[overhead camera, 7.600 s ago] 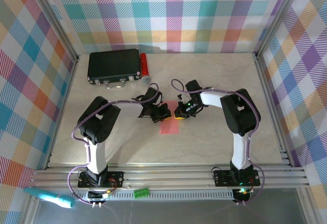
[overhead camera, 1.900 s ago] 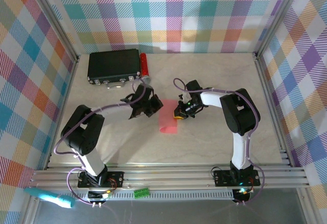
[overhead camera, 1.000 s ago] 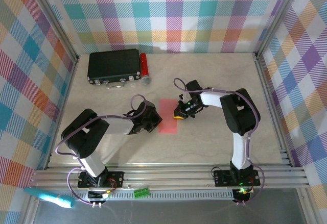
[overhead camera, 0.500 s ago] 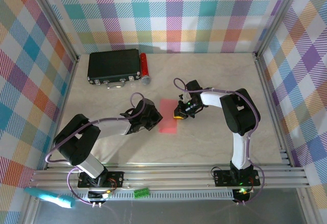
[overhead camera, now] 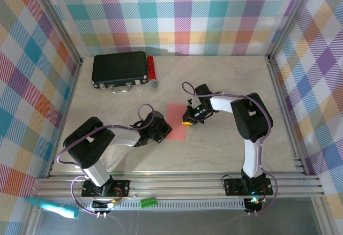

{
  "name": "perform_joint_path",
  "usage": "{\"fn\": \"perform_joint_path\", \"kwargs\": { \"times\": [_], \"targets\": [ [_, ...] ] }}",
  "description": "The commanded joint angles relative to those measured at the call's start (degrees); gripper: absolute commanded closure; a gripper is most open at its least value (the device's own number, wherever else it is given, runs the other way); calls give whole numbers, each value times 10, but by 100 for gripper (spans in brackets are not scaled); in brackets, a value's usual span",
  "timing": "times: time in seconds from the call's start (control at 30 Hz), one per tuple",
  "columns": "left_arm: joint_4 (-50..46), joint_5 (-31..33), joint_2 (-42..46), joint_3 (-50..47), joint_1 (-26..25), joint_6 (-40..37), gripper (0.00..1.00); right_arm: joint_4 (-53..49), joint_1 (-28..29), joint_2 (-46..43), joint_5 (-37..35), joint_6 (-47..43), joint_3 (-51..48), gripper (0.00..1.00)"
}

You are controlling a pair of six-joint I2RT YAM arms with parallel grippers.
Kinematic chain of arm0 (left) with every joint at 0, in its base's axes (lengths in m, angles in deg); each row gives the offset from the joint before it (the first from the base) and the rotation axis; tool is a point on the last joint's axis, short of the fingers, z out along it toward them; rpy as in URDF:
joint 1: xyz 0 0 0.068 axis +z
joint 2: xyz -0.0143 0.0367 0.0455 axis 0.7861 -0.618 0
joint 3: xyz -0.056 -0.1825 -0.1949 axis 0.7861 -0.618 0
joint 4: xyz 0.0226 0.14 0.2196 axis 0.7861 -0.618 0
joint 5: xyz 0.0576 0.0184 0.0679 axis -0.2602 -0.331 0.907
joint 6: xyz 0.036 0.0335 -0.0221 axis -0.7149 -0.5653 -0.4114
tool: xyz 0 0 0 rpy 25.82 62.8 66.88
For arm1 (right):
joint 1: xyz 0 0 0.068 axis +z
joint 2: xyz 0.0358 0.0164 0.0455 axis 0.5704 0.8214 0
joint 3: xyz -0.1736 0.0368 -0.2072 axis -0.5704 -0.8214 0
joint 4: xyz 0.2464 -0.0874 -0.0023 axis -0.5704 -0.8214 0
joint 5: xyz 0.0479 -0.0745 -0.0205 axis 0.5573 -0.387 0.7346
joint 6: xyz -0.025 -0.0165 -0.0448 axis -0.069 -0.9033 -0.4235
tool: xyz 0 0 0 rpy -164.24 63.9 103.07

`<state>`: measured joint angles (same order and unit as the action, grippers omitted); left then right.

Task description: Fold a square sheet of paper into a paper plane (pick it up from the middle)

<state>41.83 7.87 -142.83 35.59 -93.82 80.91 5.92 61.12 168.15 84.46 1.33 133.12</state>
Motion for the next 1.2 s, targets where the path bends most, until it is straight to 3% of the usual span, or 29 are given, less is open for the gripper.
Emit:
{"fn": "perform_joint_path", "kwargs": {
  "times": [0.0,0.2,0.5,0.93,1.17],
  "targets": [
    [-91,51,18,-46,-3,20,100,-68,2,98,-223,7,-52,97],
    [-149,78,86,-60,-2,11,100,-69,0,99,-224,6,-50,97],
    [-121,22,103,18,-15,-50,100,-68,0,100,-223,6,-49,97],
    [-74,12,24,-17,-40,-6,100,-67,0,104,-223,7,-48,97],
    [-119,48,74,-72,-19,8,100,-70,0,102,-224,2,-44,97]
  ]
}}
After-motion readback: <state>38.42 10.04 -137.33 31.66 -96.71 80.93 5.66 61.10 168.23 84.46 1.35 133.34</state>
